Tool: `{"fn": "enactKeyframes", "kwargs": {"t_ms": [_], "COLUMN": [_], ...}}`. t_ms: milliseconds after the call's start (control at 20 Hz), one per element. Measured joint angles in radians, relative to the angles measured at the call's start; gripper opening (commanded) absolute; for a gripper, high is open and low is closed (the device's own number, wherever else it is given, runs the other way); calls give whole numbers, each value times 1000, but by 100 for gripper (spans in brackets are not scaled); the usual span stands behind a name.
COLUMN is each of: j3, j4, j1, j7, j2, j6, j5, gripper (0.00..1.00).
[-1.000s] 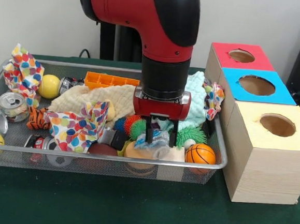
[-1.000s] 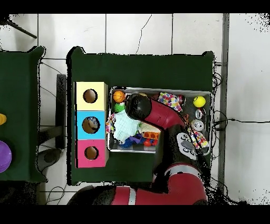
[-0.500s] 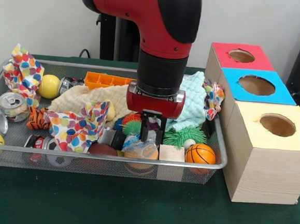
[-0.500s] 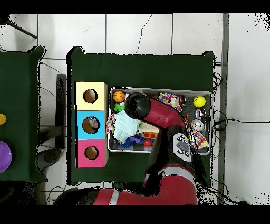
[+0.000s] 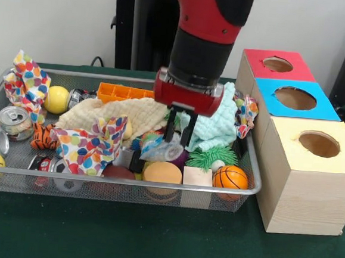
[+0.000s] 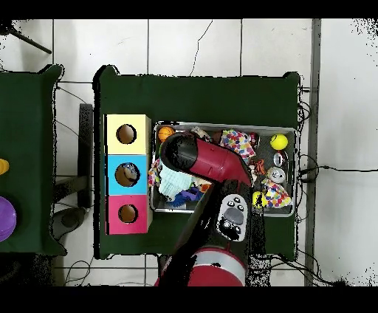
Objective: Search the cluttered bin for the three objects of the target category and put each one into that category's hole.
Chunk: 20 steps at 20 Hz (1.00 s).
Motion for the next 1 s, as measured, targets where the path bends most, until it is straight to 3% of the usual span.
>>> {"fn": "enactKeyframes", "kwargs": {"t_ms": [350,1000], "j3": [-42,-41], "j4": [0,13], "j1": [22,-3], "j7": [8,8], "j2": [-80,-200], "j6": [82,154], "j5": [6,66], "gripper": [0,0]}}
